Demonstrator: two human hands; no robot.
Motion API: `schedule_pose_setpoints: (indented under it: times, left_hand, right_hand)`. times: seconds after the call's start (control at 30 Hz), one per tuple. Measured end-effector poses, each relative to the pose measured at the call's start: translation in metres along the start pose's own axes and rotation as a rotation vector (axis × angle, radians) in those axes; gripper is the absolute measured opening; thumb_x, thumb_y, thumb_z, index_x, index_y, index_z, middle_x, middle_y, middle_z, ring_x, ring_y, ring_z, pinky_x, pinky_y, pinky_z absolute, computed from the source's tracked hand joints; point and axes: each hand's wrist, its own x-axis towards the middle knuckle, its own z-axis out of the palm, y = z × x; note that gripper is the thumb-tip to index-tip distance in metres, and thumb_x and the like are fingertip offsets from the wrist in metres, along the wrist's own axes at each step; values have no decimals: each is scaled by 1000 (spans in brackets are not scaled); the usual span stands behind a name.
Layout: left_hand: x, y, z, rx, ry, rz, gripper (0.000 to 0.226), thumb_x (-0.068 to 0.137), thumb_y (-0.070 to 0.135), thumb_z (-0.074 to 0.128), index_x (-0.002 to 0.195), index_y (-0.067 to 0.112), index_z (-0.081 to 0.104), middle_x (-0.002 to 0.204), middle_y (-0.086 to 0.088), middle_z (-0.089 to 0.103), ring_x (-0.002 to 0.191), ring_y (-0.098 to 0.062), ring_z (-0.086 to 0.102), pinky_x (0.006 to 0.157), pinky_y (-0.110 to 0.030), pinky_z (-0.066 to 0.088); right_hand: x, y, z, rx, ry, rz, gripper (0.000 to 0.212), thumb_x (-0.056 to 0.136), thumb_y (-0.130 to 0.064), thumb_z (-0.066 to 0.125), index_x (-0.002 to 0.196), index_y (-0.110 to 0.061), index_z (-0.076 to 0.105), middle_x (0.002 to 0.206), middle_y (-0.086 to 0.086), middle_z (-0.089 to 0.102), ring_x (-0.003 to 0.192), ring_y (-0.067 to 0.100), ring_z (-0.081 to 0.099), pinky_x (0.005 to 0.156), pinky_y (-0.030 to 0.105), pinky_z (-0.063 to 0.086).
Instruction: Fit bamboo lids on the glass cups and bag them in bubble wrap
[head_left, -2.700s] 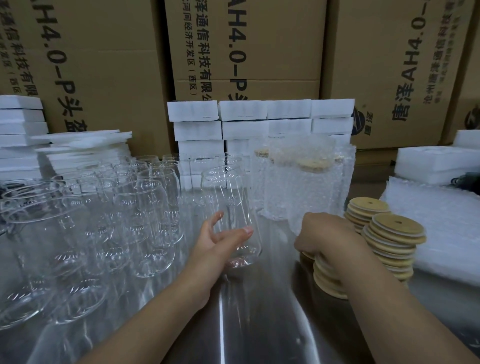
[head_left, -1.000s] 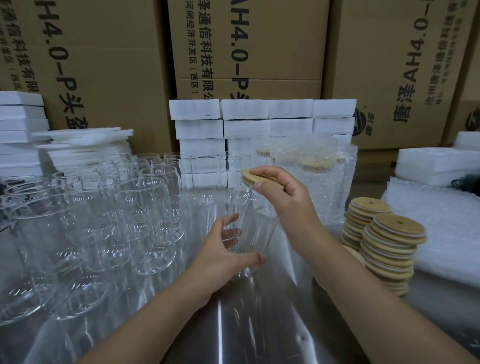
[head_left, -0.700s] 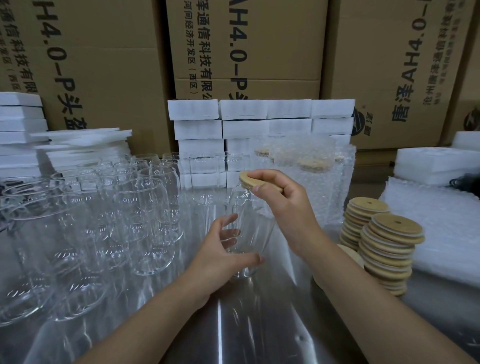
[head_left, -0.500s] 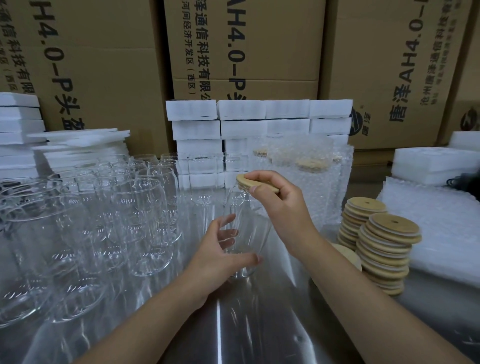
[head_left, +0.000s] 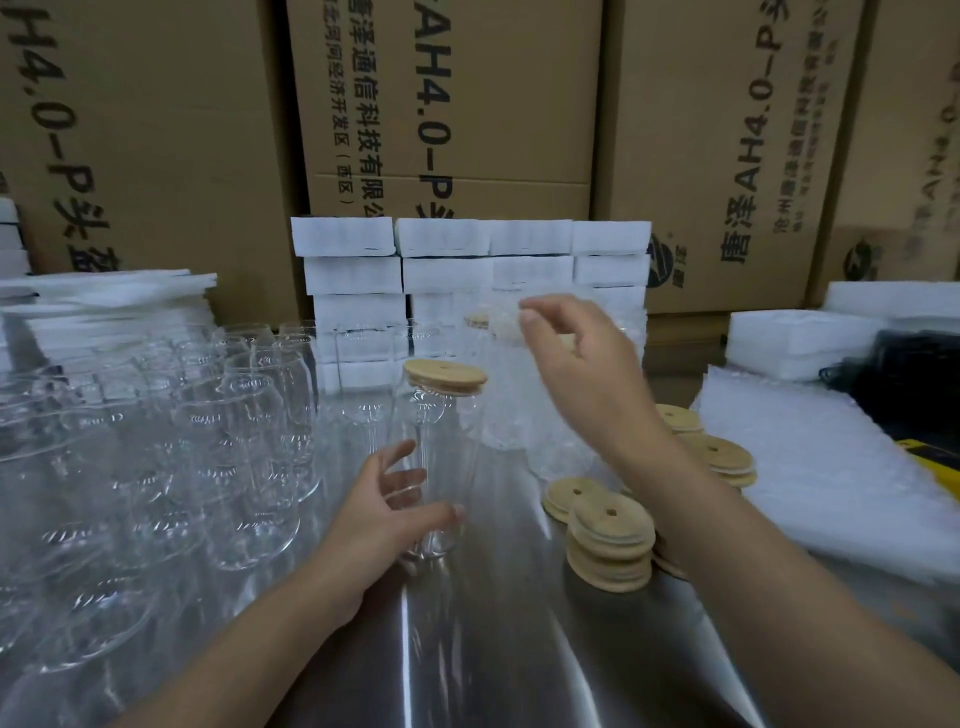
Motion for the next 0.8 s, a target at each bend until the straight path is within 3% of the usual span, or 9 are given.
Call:
schedule_pose_setpoints:
  times: [0.07,0.13,0.2,0.27,0.37,0.47,0.63,0.73,0.8]
  left_hand:
    - [0,0,-1,-2,10,-11,99,30,48,83,122,45,46,120,7,60,112,-10,58,67,-23,53]
    - [0,1,-2,-5,11,-20,102,30,49,83,125,43,45,120,7,60,112,-11,59,76,-29,51]
    - [-1,1,-2,-7,6,-23,103,30,48,84,126,42,45,120,7,60,112,-12,59,77,-31,51]
    - [-1,1,-2,-10,-2,-26,104,30,48,84,126,42,45,120,8,60,111,-9,58,76,-30,51]
    - [-1,0,-2,-12,-13,-28,103,31,48,84,126,43,45,119,8,59,110,-6,57,73,-28,50]
    - [0,0,-2,-18,-15,-31,103,31,48,84,127,43,45,120,9,59,110,-6,57,72,-28,51]
    - [0,1,-2,-23,-12,-31,101,36,45,85,129,42,44,121,9,59,111,-7,56,73,-28,50]
    - [-1,2,-2,-30,-9,-27,98,40,41,84,129,41,44,121,9,58,110,-6,56,73,-28,51]
    - [-2,3,-2,-31,-8,-24,95,44,37,84,130,40,43,120,10,58,110,-5,56,72,-27,51]
  right_hand:
    - [19,10,-28,-361,84,39,23,92,-23,51,111,-24,63,109,-4,63,98,17,56,79,32,45]
    - [39,28,-56,-813,30,182,19,86,-14,52,99,-20,65,100,4,65,87,26,57,74,34,41]
    - [53,49,-81,-1021,-154,493,10,85,-10,54,90,-13,62,85,7,57,76,26,50,76,36,40]
    - [60,70,-98,-1152,-399,729,18,87,-12,59,105,-8,60,84,8,51,85,24,51,87,37,45]
    - [53,101,-108,-1206,-567,837,49,83,-20,71,126,-4,50,117,12,57,109,27,56,96,37,49]
    - [41,113,-105,-1213,-663,911,52,92,-28,60,135,-4,44,138,12,49,121,26,51,103,35,43]
    - [49,108,-105,-1167,-543,852,45,92,-20,55,133,-2,45,125,15,53,114,28,52,103,41,43]
    - [54,100,-108,-1161,-516,782,28,93,-11,52,121,-6,52,100,11,57,92,23,55,87,33,45]
    - [58,97,-109,-1141,-514,764,29,96,-11,49,124,-2,52,108,12,58,88,22,53,85,32,46]
